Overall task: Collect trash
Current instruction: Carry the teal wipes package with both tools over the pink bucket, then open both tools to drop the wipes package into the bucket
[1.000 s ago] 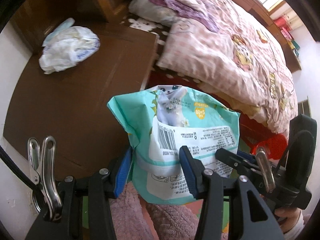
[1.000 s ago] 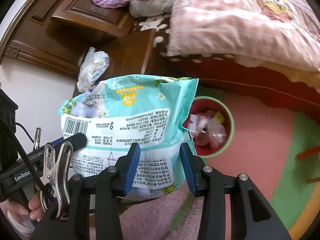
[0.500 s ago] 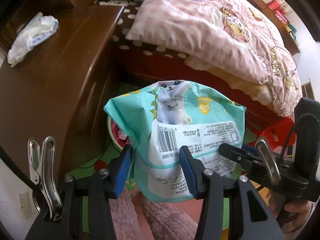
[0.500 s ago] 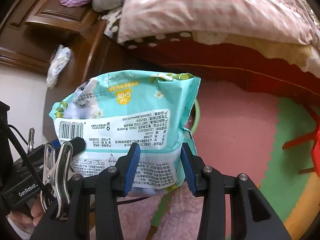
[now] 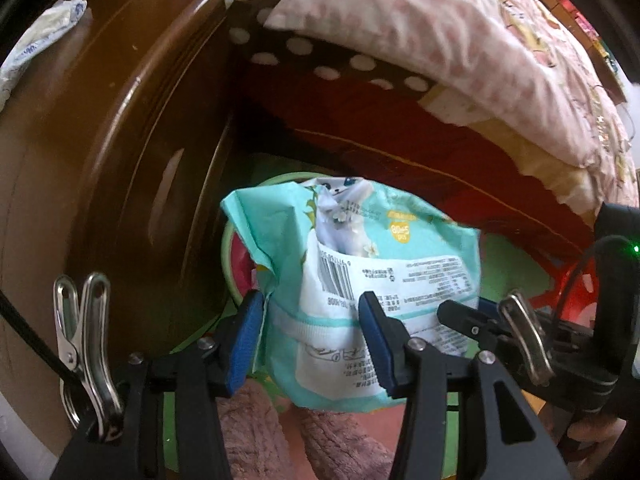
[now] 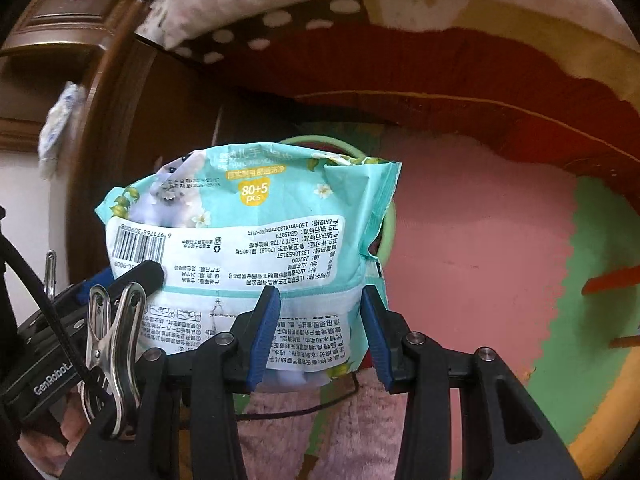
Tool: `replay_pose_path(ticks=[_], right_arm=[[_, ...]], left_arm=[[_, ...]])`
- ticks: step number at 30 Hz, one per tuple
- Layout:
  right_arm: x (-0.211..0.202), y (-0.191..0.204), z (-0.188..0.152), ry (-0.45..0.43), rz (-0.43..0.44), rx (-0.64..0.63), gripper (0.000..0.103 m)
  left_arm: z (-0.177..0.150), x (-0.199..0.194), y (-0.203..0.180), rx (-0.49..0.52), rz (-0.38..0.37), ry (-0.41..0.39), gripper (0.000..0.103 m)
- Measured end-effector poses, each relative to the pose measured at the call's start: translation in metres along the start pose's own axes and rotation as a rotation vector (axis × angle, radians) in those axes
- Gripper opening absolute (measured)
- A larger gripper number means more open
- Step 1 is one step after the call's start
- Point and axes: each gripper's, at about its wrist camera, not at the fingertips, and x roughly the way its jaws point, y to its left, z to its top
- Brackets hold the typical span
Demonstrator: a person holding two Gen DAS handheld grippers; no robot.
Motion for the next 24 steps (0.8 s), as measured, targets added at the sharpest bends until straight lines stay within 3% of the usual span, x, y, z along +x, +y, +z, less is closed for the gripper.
replay_pose_path(ticks=[10,24], right_arm=[[0.034,-0.002,0.023,0.03,-0.006,0.026,0.044],[0.02,0.017,0.026,0.018,0.007,0.001,0.044]], left_arm=[[0.012,0.012,0.01,-0.001,0.009,0.03,0.055],[0.014,-0.014,0.007,-0.017,-0.032,0.042,0.055]])
